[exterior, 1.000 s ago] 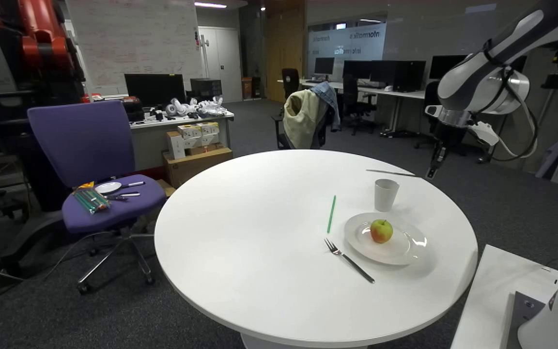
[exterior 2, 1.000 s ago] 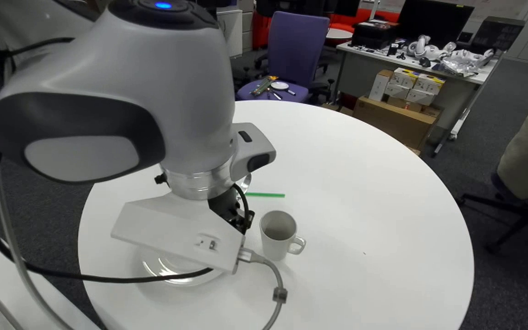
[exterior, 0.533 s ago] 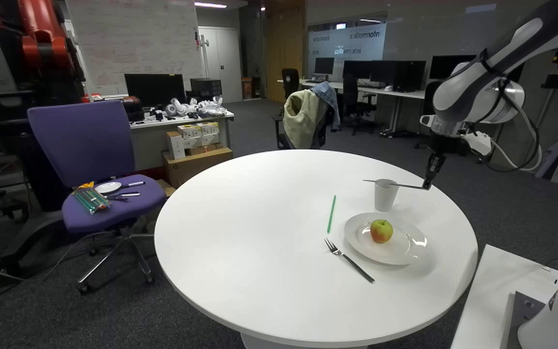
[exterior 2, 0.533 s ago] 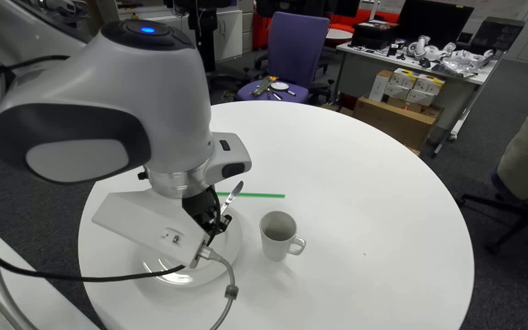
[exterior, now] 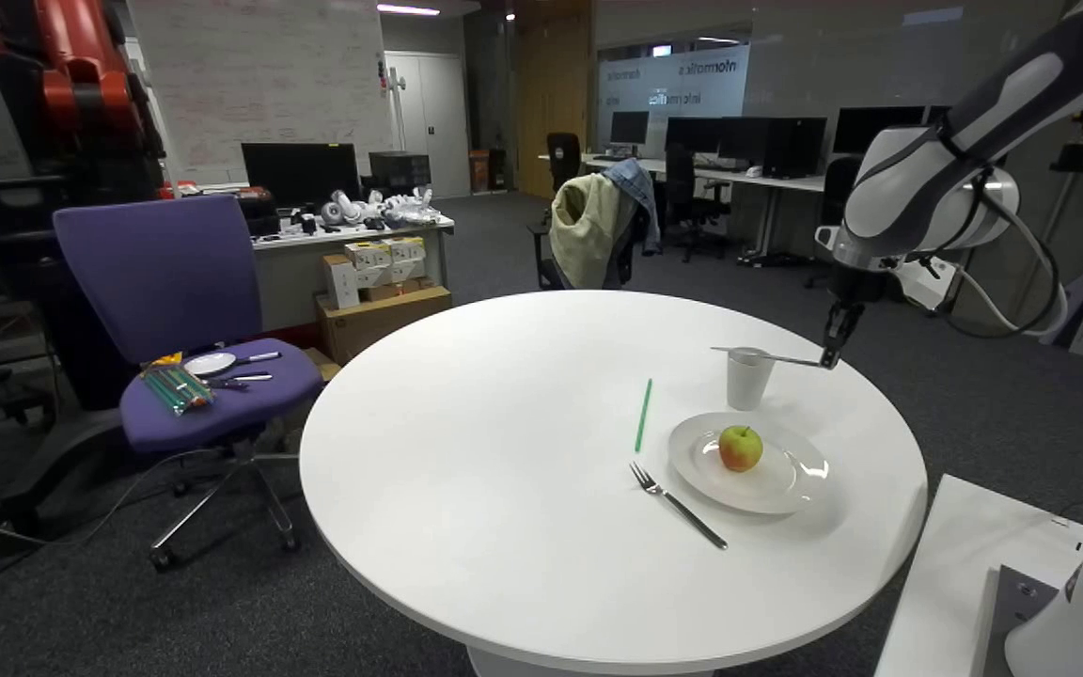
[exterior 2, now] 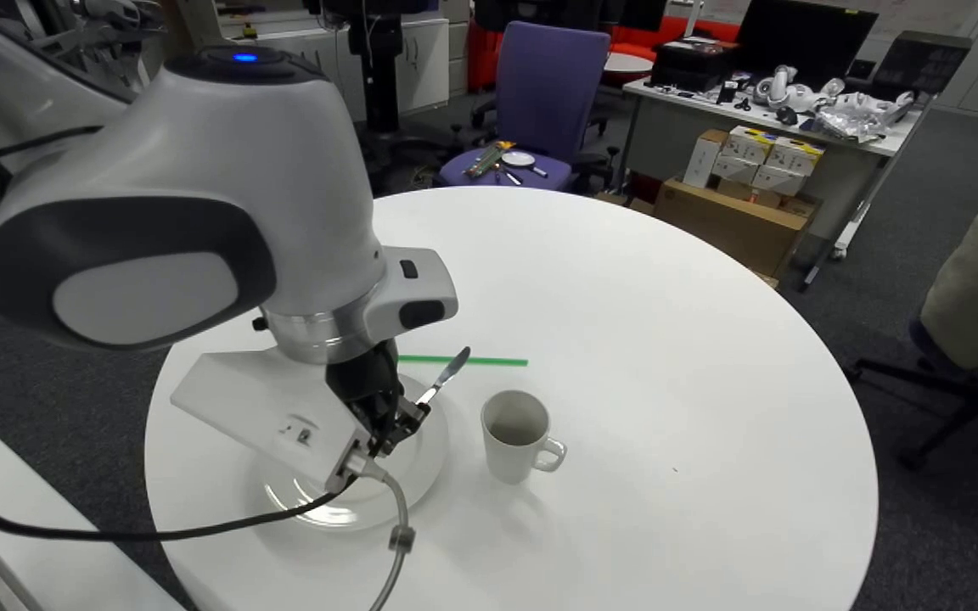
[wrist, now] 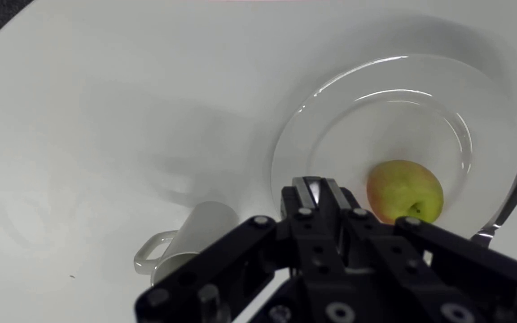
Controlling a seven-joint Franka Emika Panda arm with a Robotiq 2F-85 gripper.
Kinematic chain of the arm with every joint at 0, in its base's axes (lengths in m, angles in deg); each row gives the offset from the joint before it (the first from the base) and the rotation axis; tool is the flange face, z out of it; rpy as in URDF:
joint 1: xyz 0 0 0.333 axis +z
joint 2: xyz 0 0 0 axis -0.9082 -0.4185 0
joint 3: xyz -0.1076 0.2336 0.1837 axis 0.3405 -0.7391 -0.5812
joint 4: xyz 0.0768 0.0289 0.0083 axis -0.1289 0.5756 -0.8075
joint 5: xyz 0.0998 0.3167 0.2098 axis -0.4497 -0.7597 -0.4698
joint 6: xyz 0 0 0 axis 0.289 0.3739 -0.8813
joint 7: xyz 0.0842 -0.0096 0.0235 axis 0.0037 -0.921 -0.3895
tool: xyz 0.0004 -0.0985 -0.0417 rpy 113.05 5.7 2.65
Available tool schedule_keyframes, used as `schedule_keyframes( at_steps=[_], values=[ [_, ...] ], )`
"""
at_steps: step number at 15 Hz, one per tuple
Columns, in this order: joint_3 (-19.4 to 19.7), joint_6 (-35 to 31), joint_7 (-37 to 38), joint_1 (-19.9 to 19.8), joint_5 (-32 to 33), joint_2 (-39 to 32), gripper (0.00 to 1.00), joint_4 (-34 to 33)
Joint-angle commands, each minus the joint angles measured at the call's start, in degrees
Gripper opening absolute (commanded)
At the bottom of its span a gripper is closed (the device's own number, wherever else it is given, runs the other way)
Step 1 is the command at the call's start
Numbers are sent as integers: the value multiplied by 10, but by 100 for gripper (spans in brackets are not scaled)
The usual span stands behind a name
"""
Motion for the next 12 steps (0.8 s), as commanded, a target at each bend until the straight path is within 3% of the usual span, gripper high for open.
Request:
schedule_keyframes(
  at_steps=[1, 12],
  values=[
    [-8, -18, 50, -4, 50, -4, 3, 7],
    [-7, -21, 97, -5, 115, -42, 3, -3]
  ],
)
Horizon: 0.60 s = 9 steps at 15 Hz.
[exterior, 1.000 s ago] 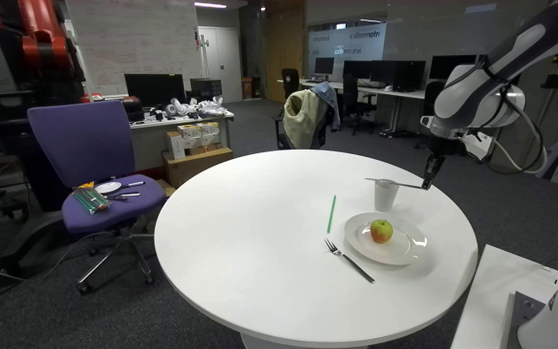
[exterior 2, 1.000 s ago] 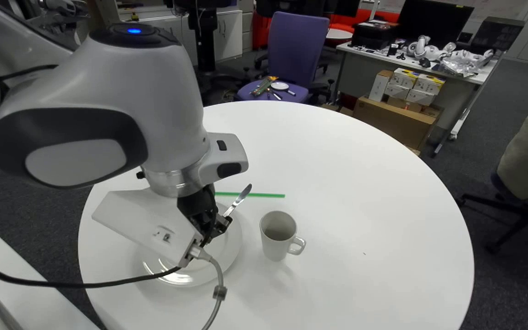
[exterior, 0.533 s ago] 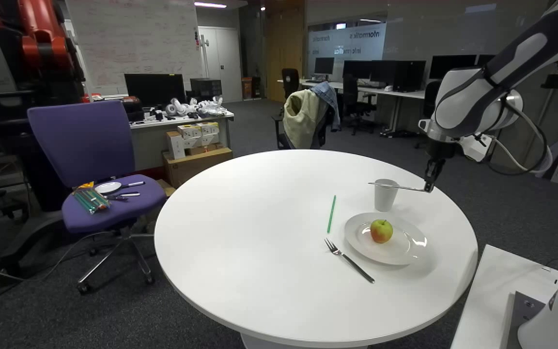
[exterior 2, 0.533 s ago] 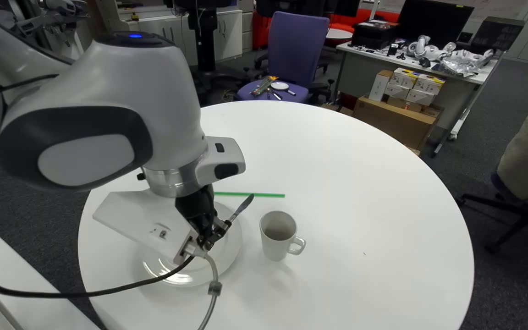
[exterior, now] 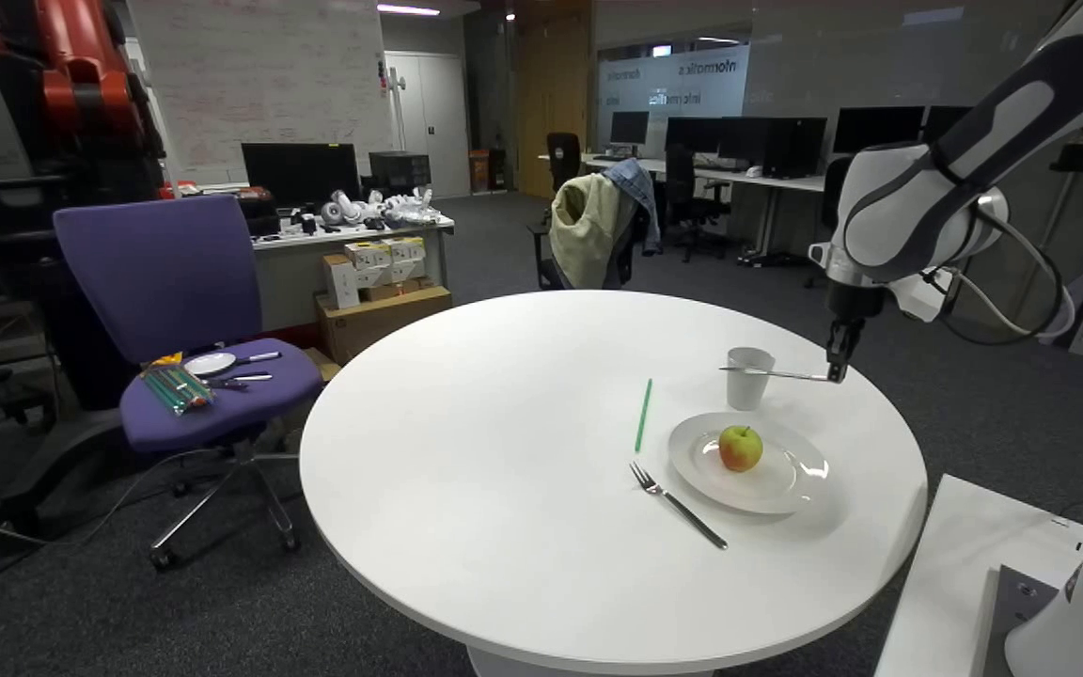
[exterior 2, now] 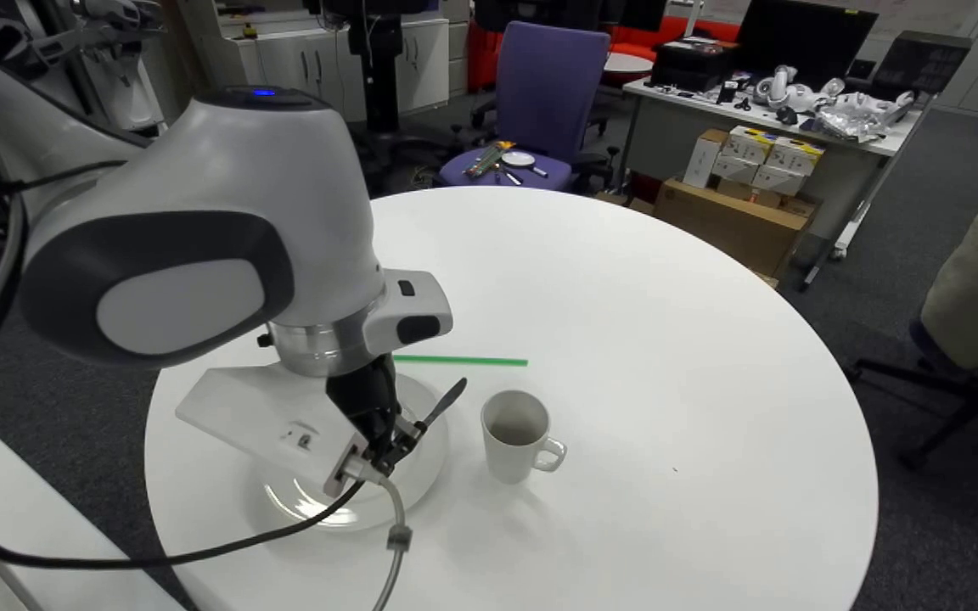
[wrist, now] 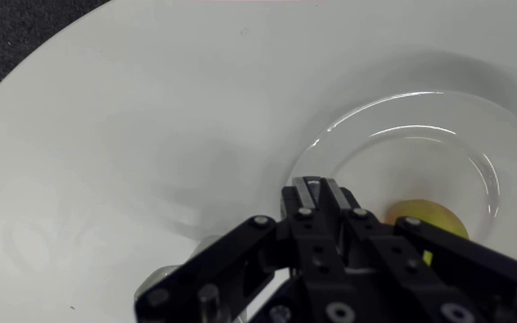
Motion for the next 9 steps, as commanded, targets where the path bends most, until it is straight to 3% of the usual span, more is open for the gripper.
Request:
schedule_keyframes(
  at_steps=[1, 9],
  values=[
    [-4, -21, 26, -5, 29, -13, 3, -3],
    [-2, -27, 34, -8, 51, -32, 3, -7]
  ],
)
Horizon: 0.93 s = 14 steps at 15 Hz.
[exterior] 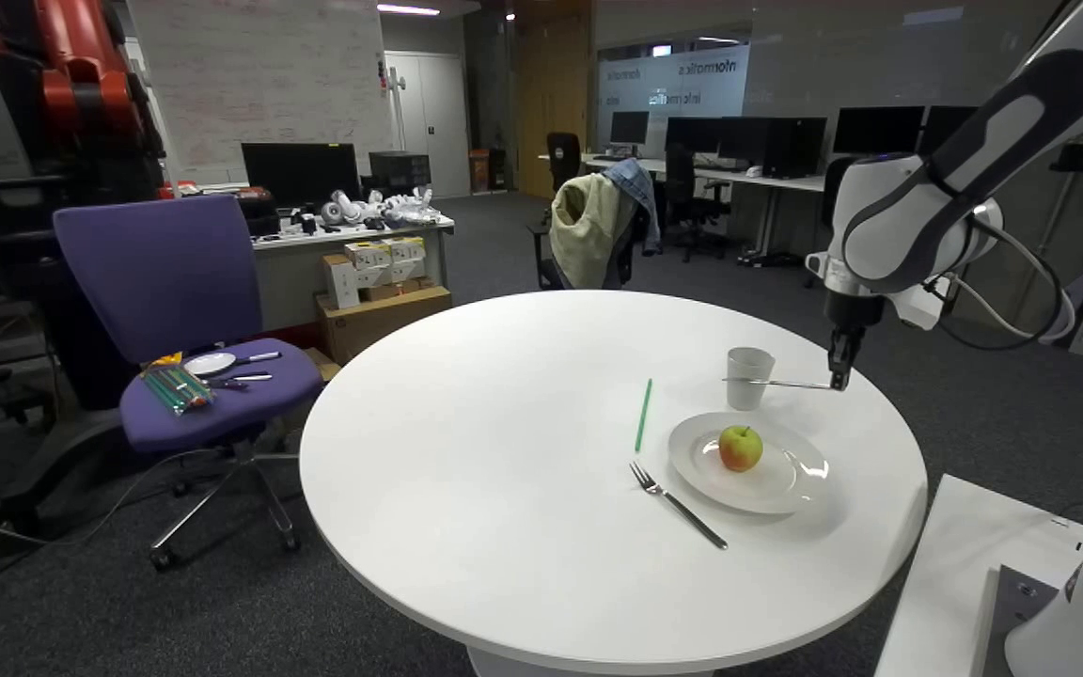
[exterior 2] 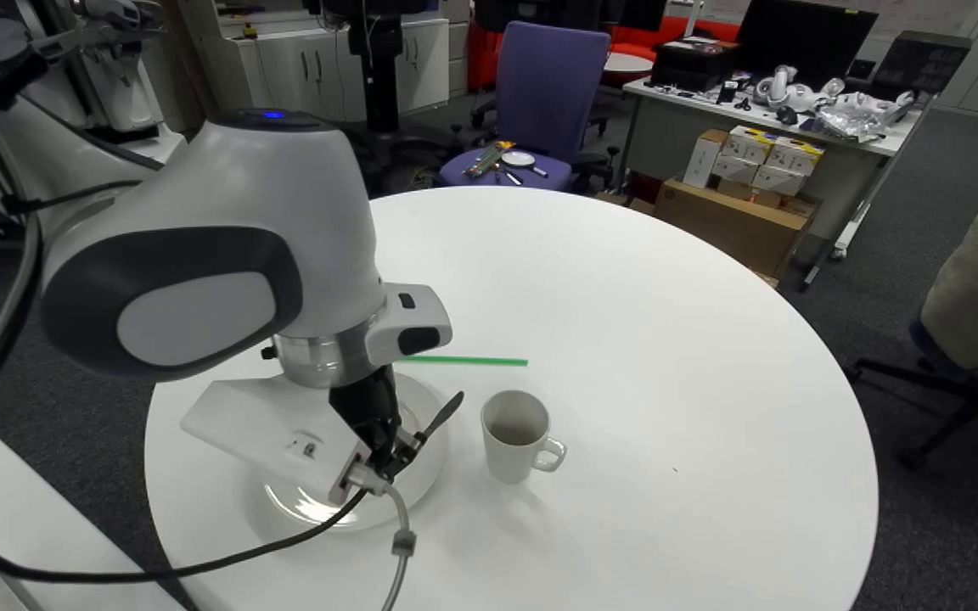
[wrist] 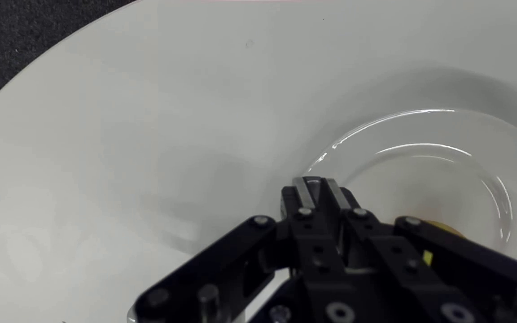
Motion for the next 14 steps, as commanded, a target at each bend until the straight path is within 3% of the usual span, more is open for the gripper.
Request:
schedule_keyframes(
  at_steps=[1, 14],
  values=[
    [-2, -19, 21, -7, 27, -14, 3, -8],
    [0, -33, 32, -5, 43, -67, 3, -35]
  ],
)
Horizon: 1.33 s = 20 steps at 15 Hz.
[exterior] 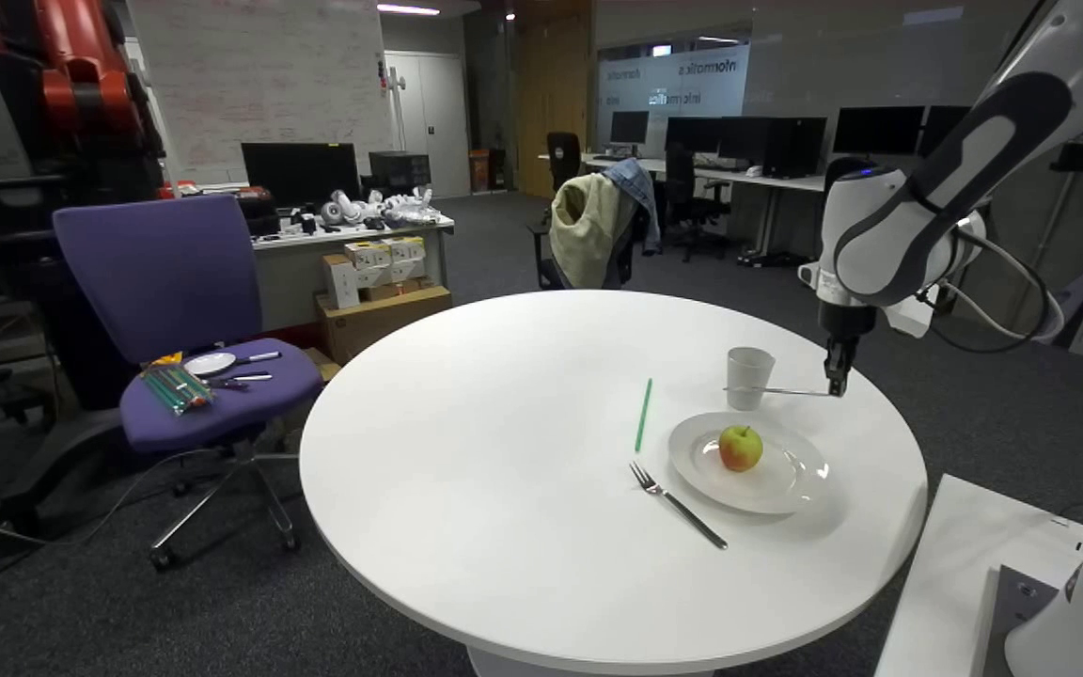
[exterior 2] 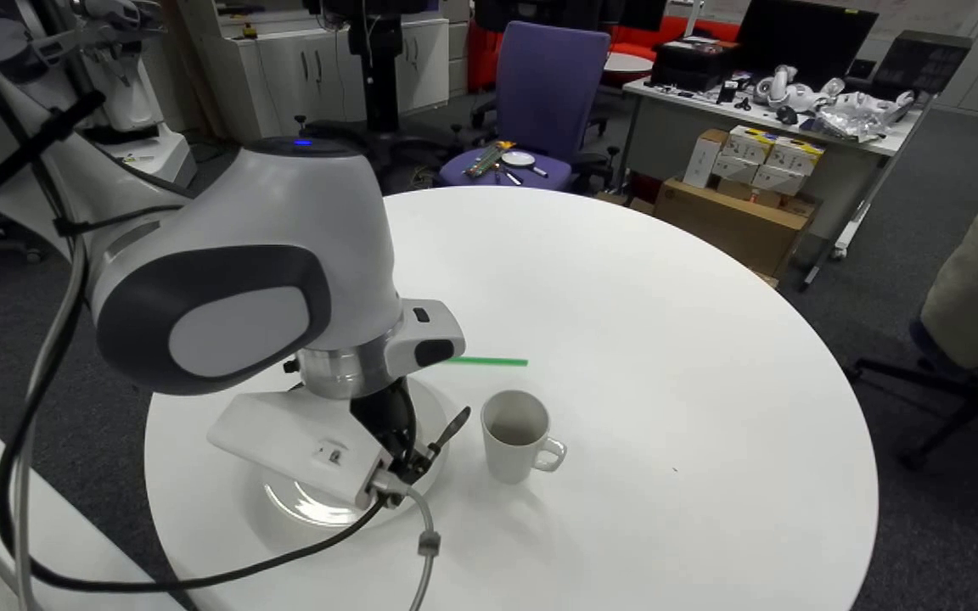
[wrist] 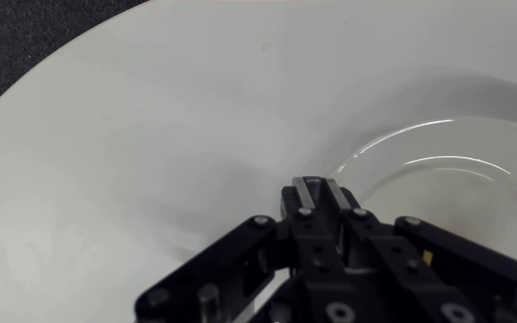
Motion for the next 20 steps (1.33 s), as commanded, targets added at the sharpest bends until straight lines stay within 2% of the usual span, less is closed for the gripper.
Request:
schedule_keyframes(
  at_steps=[1, 20],
  values=[
    [0, -17, 14, -3, 13, -22, 3, -17],
    [-1, -97, -22, -5, -7, -79, 3, -33]
  ],
)
